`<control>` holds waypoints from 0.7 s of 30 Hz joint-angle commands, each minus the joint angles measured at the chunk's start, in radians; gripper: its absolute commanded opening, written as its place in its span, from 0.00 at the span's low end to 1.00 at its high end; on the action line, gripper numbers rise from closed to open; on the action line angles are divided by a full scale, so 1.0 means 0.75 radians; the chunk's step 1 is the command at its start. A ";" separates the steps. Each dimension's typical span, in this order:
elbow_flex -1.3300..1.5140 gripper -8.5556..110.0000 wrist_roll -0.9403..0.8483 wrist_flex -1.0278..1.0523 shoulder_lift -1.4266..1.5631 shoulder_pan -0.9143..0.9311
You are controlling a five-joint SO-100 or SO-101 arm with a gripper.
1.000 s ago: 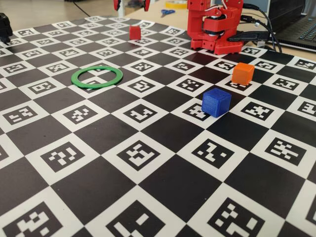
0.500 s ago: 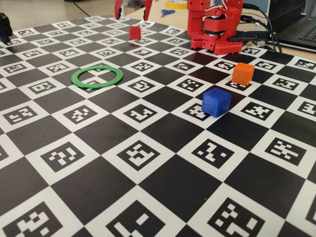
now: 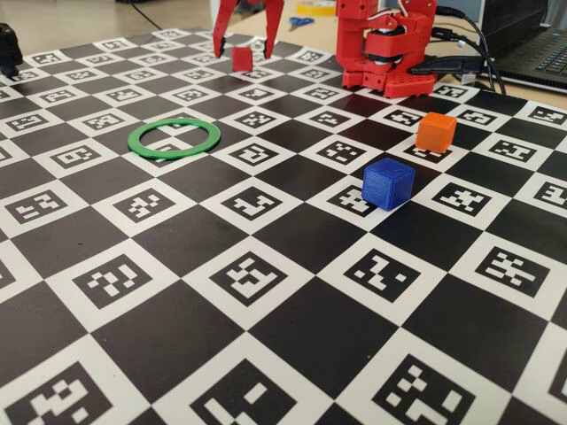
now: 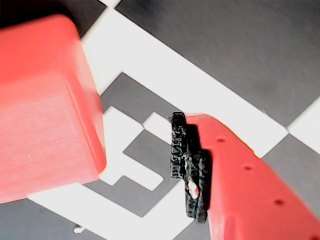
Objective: Grab the red cube then put it in the green circle then put the blue cube on top and finally the orange cube on top
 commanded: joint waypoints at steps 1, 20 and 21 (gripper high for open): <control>-0.004 0.42 -0.008 -0.043 0.006 0.016; 0.012 0.31 0.020 -0.110 0.000 0.006; 0.012 0.29 0.025 -0.115 0.000 0.006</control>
